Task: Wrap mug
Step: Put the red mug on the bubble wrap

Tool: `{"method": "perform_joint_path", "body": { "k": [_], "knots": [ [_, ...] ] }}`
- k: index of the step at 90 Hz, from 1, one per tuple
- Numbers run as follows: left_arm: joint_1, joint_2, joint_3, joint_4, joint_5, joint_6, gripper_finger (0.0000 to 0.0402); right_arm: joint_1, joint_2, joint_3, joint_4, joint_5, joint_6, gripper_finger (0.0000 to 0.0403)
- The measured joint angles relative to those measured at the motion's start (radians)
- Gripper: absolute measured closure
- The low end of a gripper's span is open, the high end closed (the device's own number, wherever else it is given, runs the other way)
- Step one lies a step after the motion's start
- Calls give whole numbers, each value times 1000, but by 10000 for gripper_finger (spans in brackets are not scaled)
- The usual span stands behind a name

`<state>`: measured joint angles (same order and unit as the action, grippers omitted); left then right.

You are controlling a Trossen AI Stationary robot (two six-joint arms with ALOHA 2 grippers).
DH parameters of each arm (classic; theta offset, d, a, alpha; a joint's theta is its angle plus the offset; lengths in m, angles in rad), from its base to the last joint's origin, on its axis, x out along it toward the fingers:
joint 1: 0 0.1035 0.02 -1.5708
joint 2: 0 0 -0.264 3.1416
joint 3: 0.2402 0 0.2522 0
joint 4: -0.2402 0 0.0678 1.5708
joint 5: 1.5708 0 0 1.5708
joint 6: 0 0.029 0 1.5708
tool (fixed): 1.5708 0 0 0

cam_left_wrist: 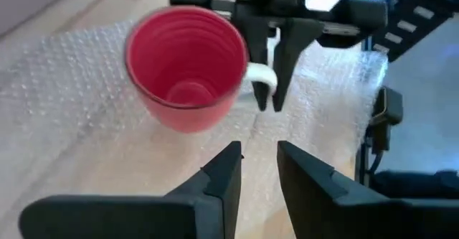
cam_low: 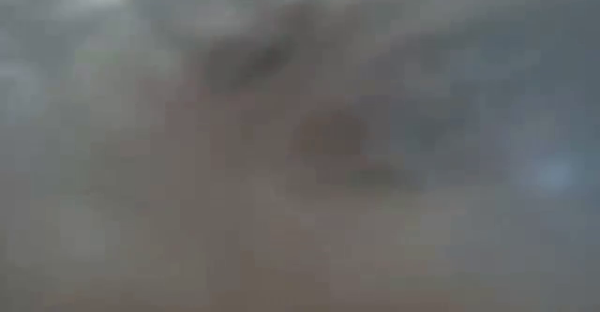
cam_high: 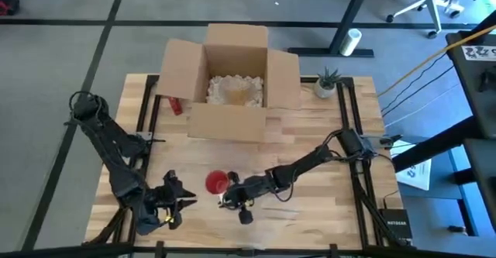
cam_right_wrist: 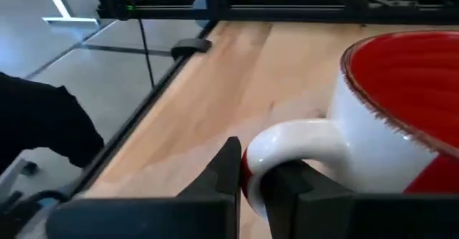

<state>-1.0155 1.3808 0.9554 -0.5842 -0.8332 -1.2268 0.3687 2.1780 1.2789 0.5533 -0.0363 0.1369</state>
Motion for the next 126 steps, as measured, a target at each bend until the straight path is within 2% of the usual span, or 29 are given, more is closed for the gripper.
{"method": "perform_joint_path", "body": {
  "k": [26,45,107,126],
  "knots": [
    [-21,0,0,1,-17,-34,328,5,16,-2,0,-2,15,390],
    [-18,0,0,1,-18,-25,328,5,16,-1,-7,-7,37,369],
    [-18,0,0,-2,-17,-30,328,5,12,2,-84,-9,99,361],
    [-18,0,0,-2,-16,-30,328,3,12,1,-122,-9,106,330]
  ]
}}
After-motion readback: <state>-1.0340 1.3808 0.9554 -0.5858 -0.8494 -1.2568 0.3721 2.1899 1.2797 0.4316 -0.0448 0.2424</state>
